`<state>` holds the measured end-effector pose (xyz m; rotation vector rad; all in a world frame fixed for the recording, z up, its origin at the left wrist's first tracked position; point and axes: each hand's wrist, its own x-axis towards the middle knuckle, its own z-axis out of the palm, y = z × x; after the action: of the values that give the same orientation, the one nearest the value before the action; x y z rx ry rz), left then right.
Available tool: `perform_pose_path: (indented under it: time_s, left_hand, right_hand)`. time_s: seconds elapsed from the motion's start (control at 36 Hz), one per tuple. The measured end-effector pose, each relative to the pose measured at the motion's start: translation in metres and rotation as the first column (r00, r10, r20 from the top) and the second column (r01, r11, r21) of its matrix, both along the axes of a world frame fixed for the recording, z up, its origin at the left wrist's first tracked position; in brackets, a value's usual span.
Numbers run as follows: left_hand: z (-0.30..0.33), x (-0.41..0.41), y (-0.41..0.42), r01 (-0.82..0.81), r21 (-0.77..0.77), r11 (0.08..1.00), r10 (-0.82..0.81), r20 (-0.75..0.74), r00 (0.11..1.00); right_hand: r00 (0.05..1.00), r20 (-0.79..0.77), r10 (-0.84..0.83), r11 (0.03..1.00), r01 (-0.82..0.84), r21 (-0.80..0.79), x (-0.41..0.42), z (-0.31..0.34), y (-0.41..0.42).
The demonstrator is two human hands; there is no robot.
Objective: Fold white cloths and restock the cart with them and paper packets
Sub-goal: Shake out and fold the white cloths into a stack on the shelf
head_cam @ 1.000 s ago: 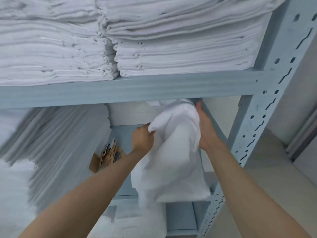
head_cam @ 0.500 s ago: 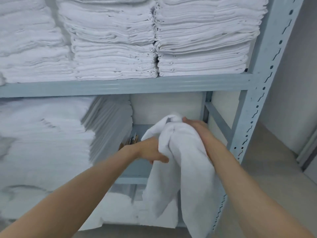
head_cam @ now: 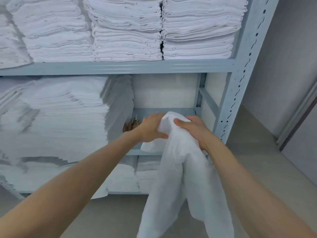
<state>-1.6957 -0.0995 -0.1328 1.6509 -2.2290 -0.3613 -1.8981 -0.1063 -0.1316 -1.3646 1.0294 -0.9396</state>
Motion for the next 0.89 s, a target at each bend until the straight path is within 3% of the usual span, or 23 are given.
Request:
perform_pose_path:
  time_s: [0.08, 0.17, 0.31, 0.5, 0.61, 0.72, 0.81, 0.89]
  left_hand:
    - [-0.007, -0.007, 0.012, -0.113, -0.031, 0.993, 0.101, -0.264, 0.959]
    - [-0.006, -0.016, 0.018, -0.224, -0.082, 0.971, 0.177, -0.383, 0.907]
    - [0.01, -0.048, 0.025, -0.259, -0.225, 0.939, 0.183, -0.31, 0.933]
    - [0.011, -0.076, 0.04, -0.234, -0.306, 0.923, 0.158, -0.254, 0.954]
    - [0.022, -0.078, 0.051, -0.154, -0.37, 0.916, 0.121, -0.111, 0.986]
    - [0.028, -0.08, 0.061, -0.108, -0.427, 0.898, 0.117, -0.005, 0.993]
    - [0.027, -0.081, 0.064, -0.151, -0.43, 0.89, 0.166, -0.003, 0.986]
    - [0.027, -0.077, 0.067, -0.236, -0.418, 0.877, 0.243, -0.038, 0.969]
  right_hand:
    - [0.988, -0.118, 0.097, 0.991, -0.107, -0.081, -0.016, 0.011, 0.009]
    - [0.958, -0.263, 0.116, 0.977, -0.158, -0.142, -0.031, 0.019, 0.016]
    - [0.924, -0.354, 0.143, 0.967, -0.206, -0.147, -0.063, 0.014, 0.025]
    - [0.959, -0.274, 0.074, 0.981, -0.119, -0.154, -0.089, -0.016, 0.04]
    - [0.944, -0.323, 0.07, 0.986, -0.115, -0.123, -0.103, -0.034, 0.043]
    - [0.903, -0.409, 0.134, 0.989, -0.151, -0.008, -0.118, -0.062, 0.045]
    - [0.873, -0.461, 0.158, 0.986, -0.166, 0.023, -0.124, -0.08, 0.044]
    - [0.784, -0.589, 0.197, 0.974, -0.226, 0.025, -0.131, -0.103, 0.043]
